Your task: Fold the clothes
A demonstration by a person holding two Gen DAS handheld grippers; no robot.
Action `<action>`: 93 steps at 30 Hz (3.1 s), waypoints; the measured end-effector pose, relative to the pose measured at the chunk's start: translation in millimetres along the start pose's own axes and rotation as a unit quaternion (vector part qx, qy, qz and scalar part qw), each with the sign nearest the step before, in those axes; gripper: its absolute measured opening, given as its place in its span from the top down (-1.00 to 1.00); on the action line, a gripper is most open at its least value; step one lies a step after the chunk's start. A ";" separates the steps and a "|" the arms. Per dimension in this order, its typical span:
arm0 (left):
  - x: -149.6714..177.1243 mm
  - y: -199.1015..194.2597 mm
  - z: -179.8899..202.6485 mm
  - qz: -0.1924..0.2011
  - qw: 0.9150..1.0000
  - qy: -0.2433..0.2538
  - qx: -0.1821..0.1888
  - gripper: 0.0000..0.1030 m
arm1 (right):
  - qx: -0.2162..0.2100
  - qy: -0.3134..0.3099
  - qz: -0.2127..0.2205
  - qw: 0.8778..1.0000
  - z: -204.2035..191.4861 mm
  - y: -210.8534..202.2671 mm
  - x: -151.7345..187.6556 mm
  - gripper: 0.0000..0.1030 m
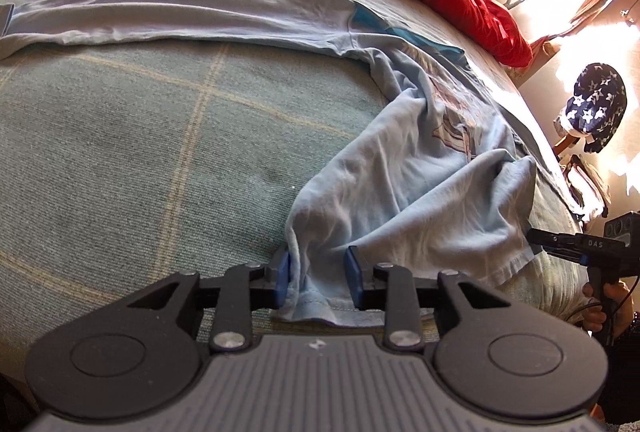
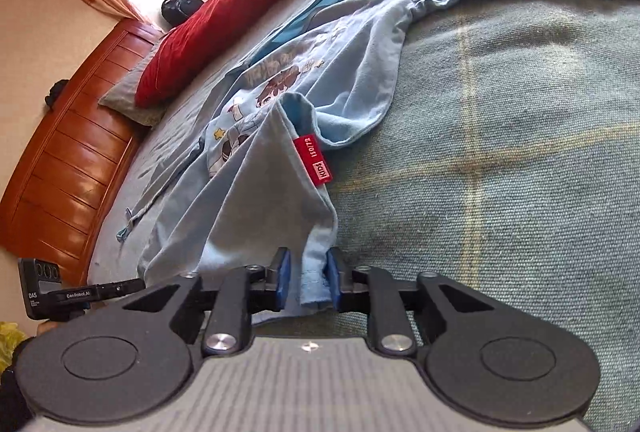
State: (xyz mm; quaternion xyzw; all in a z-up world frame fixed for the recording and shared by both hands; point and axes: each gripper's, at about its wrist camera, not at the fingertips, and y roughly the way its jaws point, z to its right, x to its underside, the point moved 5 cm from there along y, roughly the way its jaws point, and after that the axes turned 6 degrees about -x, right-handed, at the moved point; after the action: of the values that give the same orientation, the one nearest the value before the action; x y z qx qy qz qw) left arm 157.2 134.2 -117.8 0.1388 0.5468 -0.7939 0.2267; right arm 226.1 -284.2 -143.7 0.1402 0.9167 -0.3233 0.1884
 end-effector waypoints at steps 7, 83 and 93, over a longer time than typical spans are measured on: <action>-0.9 1.6 2.3 0.002 1.000 0.012 -0.004 0.41 | 0.022 -0.044 -0.027 0.998 -20.3 -18.0 11.4 0.87; -165.2 134.0 23.1 0.063 0.977 -0.157 0.128 0.47 | 0.034 -0.079 -0.077 0.993 -53.0 14.3 -7.8 0.22; -196.3 111.4 18.8 0.120 0.987 -0.090 0.061 0.90 | 0.043 -0.077 -0.079 0.993 -50.2 19.2 -10.3 0.20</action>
State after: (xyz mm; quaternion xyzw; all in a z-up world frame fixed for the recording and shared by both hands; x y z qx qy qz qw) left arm 383.3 124.3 -108.7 0.1448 0.4543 -0.8021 0.3596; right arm 229.7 -238.7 -113.4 0.0499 0.8931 -0.3859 0.2256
